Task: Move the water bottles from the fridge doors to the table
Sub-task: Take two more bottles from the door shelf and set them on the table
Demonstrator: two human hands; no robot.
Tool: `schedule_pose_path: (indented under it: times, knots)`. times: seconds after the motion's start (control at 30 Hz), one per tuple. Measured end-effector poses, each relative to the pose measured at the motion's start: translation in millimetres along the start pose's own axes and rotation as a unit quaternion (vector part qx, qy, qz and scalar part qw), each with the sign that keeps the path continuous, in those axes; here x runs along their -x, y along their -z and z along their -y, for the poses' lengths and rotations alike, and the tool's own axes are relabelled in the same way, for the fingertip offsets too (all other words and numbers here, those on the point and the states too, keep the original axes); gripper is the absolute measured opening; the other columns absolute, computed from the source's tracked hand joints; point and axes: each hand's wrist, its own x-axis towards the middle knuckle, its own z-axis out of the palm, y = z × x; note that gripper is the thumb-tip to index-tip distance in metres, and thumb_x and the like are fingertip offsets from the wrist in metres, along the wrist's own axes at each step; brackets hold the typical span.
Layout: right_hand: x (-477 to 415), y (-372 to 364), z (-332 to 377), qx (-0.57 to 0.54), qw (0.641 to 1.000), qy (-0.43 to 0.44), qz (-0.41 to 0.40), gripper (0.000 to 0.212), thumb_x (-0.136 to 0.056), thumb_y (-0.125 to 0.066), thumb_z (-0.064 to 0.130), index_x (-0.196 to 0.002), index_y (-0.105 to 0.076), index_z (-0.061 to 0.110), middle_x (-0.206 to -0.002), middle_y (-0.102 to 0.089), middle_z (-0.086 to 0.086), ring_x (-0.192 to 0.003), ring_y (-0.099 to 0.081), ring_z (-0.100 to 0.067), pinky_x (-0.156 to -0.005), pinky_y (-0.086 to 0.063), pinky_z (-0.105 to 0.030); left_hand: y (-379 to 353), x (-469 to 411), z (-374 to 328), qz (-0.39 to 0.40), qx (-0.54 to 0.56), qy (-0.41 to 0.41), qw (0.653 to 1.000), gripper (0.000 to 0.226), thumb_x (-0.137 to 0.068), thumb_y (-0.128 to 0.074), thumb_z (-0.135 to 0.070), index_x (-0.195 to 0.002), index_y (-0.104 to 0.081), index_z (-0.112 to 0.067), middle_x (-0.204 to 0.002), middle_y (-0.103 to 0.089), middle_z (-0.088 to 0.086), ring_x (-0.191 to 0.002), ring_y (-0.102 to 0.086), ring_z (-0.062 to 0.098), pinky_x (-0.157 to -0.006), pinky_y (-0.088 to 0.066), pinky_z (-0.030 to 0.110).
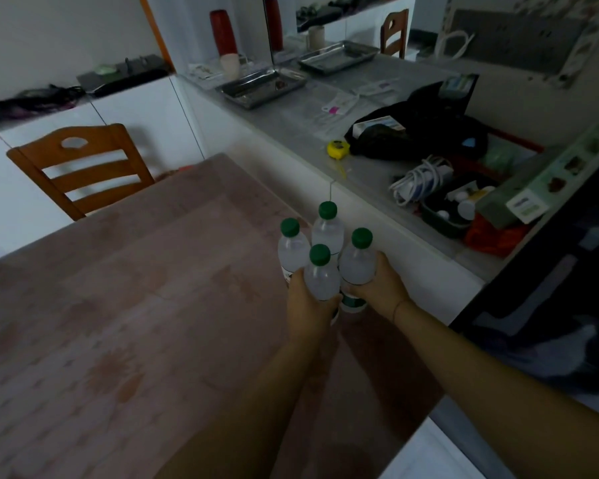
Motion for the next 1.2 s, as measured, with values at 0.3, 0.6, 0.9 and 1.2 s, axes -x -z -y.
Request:
schedule_pose_path:
  times: [0.3,0.6,0.9,1.2]
  knots:
    - [51.7,28.1,-20.9,-0.038,0.998,-0.042,0.007,0.101,-0.070,-0.082,0.020,-0.148,-0.018,0.012,-0.154,-0.027,-0.009,-0.140,-0.030,-0.026,-0.113,-0.030,-0.041,8.1,45.7,-0.3,-0.033,0.007,-0.046,0.998,0.050,-0.067,-0.084,-0.016,-0.105,-0.053,-0.025,-0.099,-0.064,-0.011,-0.090,-0.061,-0.008,-0.077,-0.055,0.019]
    - [129.1,39.3,-30.4,-0.040,0.996,0.005,-0.076,0.104,-0.070,-0.082,0.023,-0.149,-0.016,0.014,-0.154,-0.025,-0.009,-0.140,-0.029,-0.024,-0.113,-0.030,-0.041,32.9,127.4,-5.7,0.035,-0.092,-0.069,0.993,0.090,-0.072,-0.082,-0.026,-0.145,-0.031,-0.010,-0.142,-0.043,0.008,-0.130,-0.043,0.023,-0.099,-0.036,0.027]
    - [248.9,22.7,-20.4,-0.036,0.986,0.010,-0.162,0.106,-0.068,-0.083,0.026,-0.150,-0.015,0.023,-0.153,-0.026,-0.007,-0.140,-0.028,-0.022,-0.114,-0.030,-0.044,74.3,188.4,7.9,0.122,-0.092,-0.185,0.971,0.087,-0.064,-0.079,-0.046,-0.139,-0.042,-0.022,-0.135,-0.051,0.002,-0.124,-0.052,0.021,-0.099,-0.048,0.046]
    - [429.7,-13.4,-7.4,-0.026,0.964,-0.058,-0.260,0.098,-0.072,-0.081,0.021,-0.149,-0.020,0.019,-0.152,-0.029,-0.007,-0.140,-0.029,-0.021,-0.114,-0.031,-0.043,145.8,299.6,42.4,0.229,-0.101,-0.173,0.952,0.085,-0.077,-0.078,-0.029,-0.147,-0.032,-0.020,-0.151,-0.039,0.004,-0.139,-0.036,0.022,-0.113,-0.033,0.039]
